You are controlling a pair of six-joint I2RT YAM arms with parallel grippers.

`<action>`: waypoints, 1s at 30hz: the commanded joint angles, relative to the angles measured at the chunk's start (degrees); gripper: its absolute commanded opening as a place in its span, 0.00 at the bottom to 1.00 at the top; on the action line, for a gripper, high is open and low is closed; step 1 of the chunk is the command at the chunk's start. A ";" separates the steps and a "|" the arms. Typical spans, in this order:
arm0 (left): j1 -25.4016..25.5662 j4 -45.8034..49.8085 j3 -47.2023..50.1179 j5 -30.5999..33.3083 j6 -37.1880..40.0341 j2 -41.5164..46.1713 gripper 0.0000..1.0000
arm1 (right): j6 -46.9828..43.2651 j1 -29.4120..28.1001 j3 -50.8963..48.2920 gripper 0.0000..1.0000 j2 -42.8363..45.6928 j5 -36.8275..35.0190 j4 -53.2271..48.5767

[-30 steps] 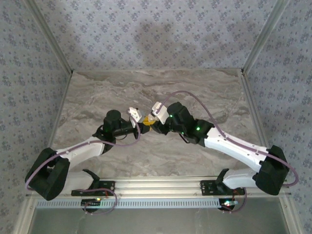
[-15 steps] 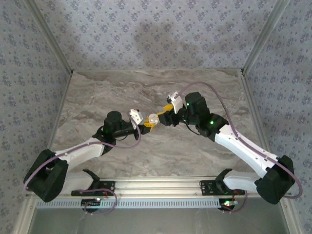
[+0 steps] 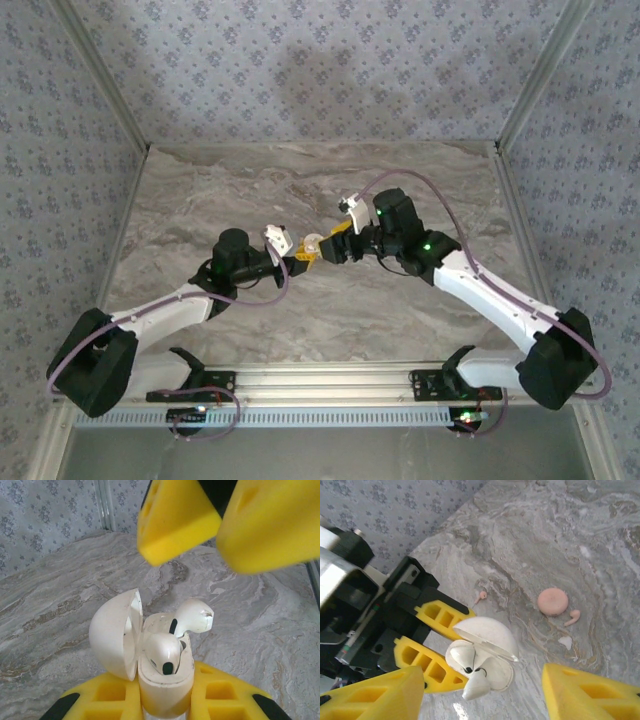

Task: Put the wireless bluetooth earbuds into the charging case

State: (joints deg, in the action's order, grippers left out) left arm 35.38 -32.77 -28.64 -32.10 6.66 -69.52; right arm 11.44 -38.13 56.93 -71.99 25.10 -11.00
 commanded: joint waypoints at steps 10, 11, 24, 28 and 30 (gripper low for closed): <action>0.31 0.09 -0.10 0.10 0.74 2.19 0.13 | -0.72 -0.04 1.63 0.63 -3.49 0.41 -4.60; 0.35 0.08 -0.14 0.10 0.77 2.19 0.13 | -0.72 0.22 1.53 0.63 -3.36 0.32 -4.63; 0.38 0.17 -0.19 0.02 0.73 2.19 0.13 | 0.47 2.53 -0.06 0.62 -2.07 1.38 -2.68; 0.32 0.25 -0.06 0.02 0.75 2.53 0.13 | 0.51 2.88 -0.23 0.62 -2.07 1.95 -2.53; 0.36 0.49 -0.03 0.02 0.84 2.71 0.13 | 0.59 3.07 -0.23 0.62 -1.89 2.37 -2.36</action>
State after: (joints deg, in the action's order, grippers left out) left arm 35.38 -32.40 -28.64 -31.86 6.66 -68.34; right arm 11.40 -35.53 56.93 -75.31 25.85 -14.33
